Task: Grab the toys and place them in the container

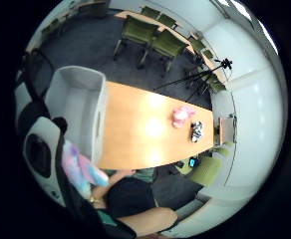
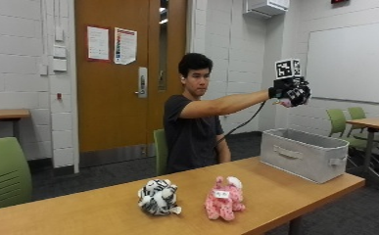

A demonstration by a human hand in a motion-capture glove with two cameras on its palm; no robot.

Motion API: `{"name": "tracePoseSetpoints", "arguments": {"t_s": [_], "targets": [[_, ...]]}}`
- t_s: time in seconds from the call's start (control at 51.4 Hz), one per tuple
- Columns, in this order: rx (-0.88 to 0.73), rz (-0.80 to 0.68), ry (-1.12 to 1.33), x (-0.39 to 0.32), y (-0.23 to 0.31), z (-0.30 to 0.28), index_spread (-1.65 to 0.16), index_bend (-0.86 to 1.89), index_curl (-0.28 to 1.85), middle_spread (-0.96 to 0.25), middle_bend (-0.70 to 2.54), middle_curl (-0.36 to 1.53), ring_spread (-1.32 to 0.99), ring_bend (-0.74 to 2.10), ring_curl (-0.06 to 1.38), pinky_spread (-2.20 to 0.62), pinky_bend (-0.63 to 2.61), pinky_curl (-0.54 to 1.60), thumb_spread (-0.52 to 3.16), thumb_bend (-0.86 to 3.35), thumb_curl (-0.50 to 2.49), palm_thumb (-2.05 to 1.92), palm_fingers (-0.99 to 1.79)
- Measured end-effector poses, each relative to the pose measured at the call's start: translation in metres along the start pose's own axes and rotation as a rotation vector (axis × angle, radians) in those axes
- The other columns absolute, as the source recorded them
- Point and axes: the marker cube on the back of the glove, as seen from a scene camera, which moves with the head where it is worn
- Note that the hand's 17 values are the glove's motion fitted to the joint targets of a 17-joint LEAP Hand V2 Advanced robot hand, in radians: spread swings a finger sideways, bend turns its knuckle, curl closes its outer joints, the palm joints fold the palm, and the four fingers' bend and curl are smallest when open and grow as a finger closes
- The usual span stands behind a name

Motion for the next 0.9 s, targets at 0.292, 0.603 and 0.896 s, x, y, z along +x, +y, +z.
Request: {"name": "tracePoseSetpoints", "arguments": {"t_s": [0.292, 0.603, 0.896], "targets": [[-0.028, -0.214, 0.012, 0.027, -0.039, 0.040, -0.41, 0.13, 0.04, -0.42, 0.84, 0.72, -0.38, 1.32, 0.50, -0.49, 0.85, 0.39, 0.99, 0.22, 0.90, 0.66, 1.09], [-0.135, -0.199, -0.025, -0.054, 0.000, 0.047, -0.25, 0.05, 0.02, -0.11, 0.36, 0.60, -0.19, 0.99, 0.40, -0.24, 1.27, 0.50, 1.14, -0.09, 0.63, 0.02, -0.06], [-0.053, -0.178, 0.022, 0.069, 0.002, 0.007, -0.24, 0.14, 0.10, 0.02, 0.30, 0.53, -0.06, 0.77, 0.27, -0.04, 1.25, 0.43, 1.06, -0.09, 0.43, -0.10, -0.15]]}}
